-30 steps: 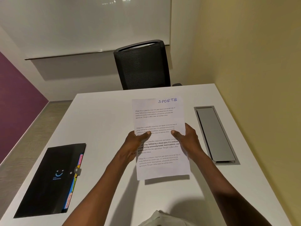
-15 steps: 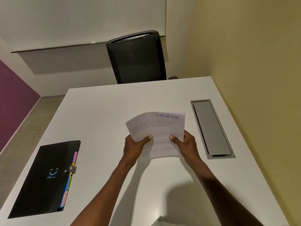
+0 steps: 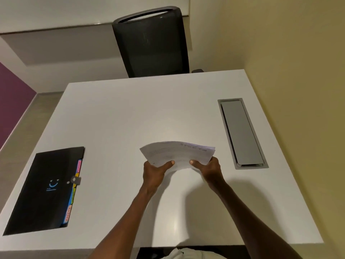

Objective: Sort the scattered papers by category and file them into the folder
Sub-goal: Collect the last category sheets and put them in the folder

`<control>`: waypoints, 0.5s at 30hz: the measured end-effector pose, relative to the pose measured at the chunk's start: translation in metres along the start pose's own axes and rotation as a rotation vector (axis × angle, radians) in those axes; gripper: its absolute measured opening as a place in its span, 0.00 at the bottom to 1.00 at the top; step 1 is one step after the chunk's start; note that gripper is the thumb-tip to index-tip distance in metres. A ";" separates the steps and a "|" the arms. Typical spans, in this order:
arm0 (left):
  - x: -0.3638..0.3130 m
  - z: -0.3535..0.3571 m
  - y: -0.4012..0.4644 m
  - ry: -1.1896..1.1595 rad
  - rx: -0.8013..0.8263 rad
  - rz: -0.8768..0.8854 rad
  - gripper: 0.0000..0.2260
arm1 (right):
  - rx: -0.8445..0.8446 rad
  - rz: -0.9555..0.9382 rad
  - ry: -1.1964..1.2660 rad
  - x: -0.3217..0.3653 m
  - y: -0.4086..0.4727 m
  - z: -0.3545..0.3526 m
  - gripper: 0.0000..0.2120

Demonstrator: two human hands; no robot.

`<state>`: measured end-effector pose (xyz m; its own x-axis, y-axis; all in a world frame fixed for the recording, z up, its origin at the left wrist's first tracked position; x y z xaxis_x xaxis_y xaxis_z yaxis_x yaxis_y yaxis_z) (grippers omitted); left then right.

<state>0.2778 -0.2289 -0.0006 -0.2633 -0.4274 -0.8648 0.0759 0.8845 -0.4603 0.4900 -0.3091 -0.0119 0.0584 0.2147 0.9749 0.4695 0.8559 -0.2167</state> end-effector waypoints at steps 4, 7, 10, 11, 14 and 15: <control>-0.001 -0.003 0.006 0.035 0.016 0.001 0.18 | 0.025 -0.046 -0.052 0.006 0.001 0.002 0.11; -0.012 -0.003 0.010 0.078 0.084 0.011 0.19 | 0.056 -0.145 -0.120 0.027 0.005 0.003 0.13; -0.023 -0.007 0.008 0.091 0.109 0.015 0.16 | 0.088 -0.174 -0.167 0.041 0.010 0.007 0.14; -0.027 -0.011 0.008 0.089 0.096 0.026 0.16 | 0.095 -0.176 -0.164 0.045 0.010 0.010 0.14; -0.035 -0.026 0.007 0.076 0.027 0.063 0.18 | 0.107 -0.170 -0.091 0.051 0.010 0.020 0.15; -0.036 -0.031 0.007 0.076 -0.001 0.077 0.18 | 0.106 -0.161 -0.058 0.051 0.009 0.023 0.15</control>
<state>0.2578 -0.2021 0.0334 -0.3293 -0.3431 -0.8797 0.0975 0.9143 -0.3931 0.4771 -0.2794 0.0349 -0.0619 0.0953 0.9935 0.3734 0.9254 -0.0655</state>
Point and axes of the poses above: each hand's wrist, its own y-axis towards the middle knuckle, its own z-axis out of the palm, x = y × z, the point moved 8 cm from there along y, towards the middle knuckle, and after that the axes turned 7 degrees about -z, right-handed, at the moved point
